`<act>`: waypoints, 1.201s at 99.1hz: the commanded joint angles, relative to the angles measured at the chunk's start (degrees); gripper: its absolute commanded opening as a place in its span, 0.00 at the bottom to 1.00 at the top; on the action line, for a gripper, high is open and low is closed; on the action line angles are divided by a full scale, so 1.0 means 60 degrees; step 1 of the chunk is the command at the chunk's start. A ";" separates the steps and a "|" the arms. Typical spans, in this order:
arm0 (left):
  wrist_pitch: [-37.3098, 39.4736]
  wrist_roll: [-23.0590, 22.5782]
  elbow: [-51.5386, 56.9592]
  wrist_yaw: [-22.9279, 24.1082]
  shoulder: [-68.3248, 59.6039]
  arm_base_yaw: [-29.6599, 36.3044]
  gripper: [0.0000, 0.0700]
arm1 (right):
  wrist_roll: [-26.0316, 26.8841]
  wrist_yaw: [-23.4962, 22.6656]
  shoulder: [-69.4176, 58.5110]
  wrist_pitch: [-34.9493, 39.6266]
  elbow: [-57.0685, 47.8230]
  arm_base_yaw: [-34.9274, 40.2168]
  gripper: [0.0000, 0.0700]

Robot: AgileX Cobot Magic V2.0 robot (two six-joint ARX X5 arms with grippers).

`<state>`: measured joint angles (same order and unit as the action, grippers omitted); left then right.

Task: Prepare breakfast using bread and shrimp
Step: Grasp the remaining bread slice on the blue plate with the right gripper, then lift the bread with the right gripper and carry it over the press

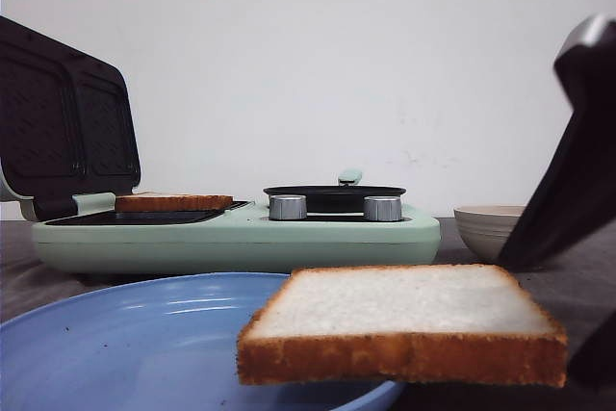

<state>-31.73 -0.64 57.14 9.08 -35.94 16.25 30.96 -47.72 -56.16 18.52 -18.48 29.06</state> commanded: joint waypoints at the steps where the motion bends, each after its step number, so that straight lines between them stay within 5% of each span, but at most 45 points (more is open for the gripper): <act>1: 0.0073 0.0051 0.0127 0.0007 -0.0040 0.0007 0.79 | 0.0164 0.0058 -0.0412 -0.0226 0.0011 0.0164 0.53; 29: 0.0007 0.0051 0.0127 0.0007 -0.0040 0.0007 0.79 | 0.0412 -0.0149 -0.1443 -0.1475 0.0011 0.0270 0.52; 52: -0.0062 0.0044 0.0127 0.0007 -0.0040 0.0007 0.79 | 0.0412 -0.0149 -0.1494 -0.1741 0.0011 0.0270 0.00; 81: -0.0058 0.0040 0.0127 0.0011 -0.0040 0.0007 0.79 | 0.0820 -0.0900 -0.1432 -0.2801 0.0007 0.0266 0.00; 99: -0.0055 0.0040 0.0127 0.0011 -0.0040 0.0007 0.79 | 0.1865 -0.0903 -0.1224 -0.4404 -0.0255 0.0262 0.00; 119: 0.0007 0.0040 0.0127 0.0011 -0.0040 0.0007 0.79 | 0.2029 -0.0641 -0.1246 -0.4492 -0.1450 0.0262 0.00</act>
<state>-32.53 -0.64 57.14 9.08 -35.99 16.25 42.26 -52.07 -63.29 -7.29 -24.25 30.28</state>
